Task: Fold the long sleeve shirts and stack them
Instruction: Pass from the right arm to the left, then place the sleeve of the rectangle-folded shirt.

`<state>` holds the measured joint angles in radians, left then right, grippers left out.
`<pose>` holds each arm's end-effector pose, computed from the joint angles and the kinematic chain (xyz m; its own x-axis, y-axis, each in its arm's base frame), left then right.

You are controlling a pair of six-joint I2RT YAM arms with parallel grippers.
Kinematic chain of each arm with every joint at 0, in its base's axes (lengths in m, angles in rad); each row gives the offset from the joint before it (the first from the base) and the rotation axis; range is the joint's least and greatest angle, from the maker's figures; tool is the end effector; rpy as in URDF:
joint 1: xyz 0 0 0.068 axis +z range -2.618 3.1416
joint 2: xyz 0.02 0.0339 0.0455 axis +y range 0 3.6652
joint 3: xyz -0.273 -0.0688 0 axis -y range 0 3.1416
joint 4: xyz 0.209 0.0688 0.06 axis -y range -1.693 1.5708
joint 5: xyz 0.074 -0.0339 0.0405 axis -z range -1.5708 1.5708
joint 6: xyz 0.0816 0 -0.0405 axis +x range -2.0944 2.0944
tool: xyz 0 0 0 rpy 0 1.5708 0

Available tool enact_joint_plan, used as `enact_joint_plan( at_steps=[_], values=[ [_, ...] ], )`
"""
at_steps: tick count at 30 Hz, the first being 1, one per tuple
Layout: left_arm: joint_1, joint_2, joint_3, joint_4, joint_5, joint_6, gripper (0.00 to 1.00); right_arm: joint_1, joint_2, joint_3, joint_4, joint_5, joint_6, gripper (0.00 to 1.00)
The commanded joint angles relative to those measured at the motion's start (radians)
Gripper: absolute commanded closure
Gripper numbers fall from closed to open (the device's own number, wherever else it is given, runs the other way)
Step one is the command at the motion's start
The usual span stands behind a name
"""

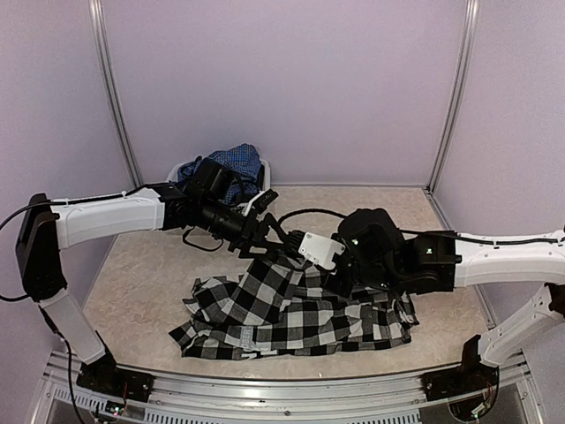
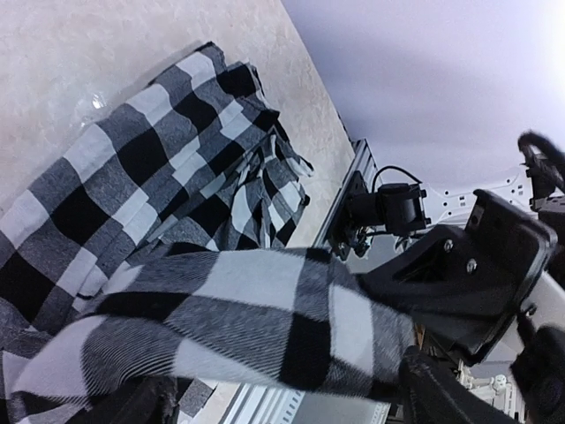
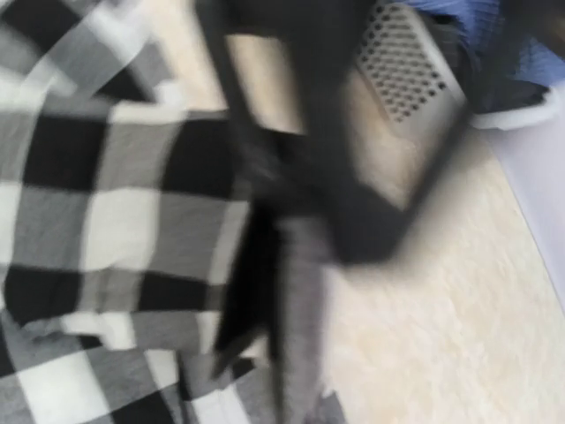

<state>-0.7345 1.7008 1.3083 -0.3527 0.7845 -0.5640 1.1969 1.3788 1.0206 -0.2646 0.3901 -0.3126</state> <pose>0.2347 -0.2896 0.2703 -0.8849 0.2893 -0.3650 0.4575 0.3928 -0.7978 0.1407 0.2736 0.2772 0.0274 -0.7090 -0.7047 -0.7774 0.4280 -0.4609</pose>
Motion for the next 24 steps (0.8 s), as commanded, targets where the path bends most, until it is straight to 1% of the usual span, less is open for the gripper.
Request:
enact_joint_plan(
  at_steps=[1, 3, 5, 9, 11, 16, 19, 24],
  values=[
    [0.061, -0.124, -0.059, 0.040, -0.059, 0.053, 0.10, -0.106, -0.087, 0.055, -0.079, -0.165, 0.201, 1.00],
    [0.077, -0.163, -0.077, 0.030, -0.103, 0.083, 0.04, -0.160, -0.092, 0.062, -0.103, -0.215, 0.268, 1.00],
    [0.087, -0.198, -0.087, 0.006, -0.153, 0.113, 0.02, -0.227, -0.093, 0.061, -0.125, -0.270, 0.341, 1.00],
    [0.092, -0.250, -0.107, -0.032, -0.243, 0.162, 0.01, -0.385, -0.104, 0.019, -0.135, -0.384, 0.460, 1.00],
    [0.092, -0.267, -0.117, -0.040, -0.270, 0.177, 0.01, -0.465, -0.106, -0.013, -0.124, -0.473, 0.510, 1.00],
    [0.085, -0.271, -0.140, -0.062, -0.342, 0.217, 0.02, -0.617, -0.096, -0.097, -0.070, -0.631, 0.573, 1.00],
    [0.075, -0.265, -0.159, -0.064, -0.368, 0.244, 0.02, -0.664, -0.072, -0.139, -0.048, -0.678, 0.588, 1.00],
    [0.029, -0.257, -0.203, -0.058, -0.421, 0.317, 0.02, -0.673, -0.044, -0.190, -0.013, -0.714, 0.624, 1.00]
  ],
)
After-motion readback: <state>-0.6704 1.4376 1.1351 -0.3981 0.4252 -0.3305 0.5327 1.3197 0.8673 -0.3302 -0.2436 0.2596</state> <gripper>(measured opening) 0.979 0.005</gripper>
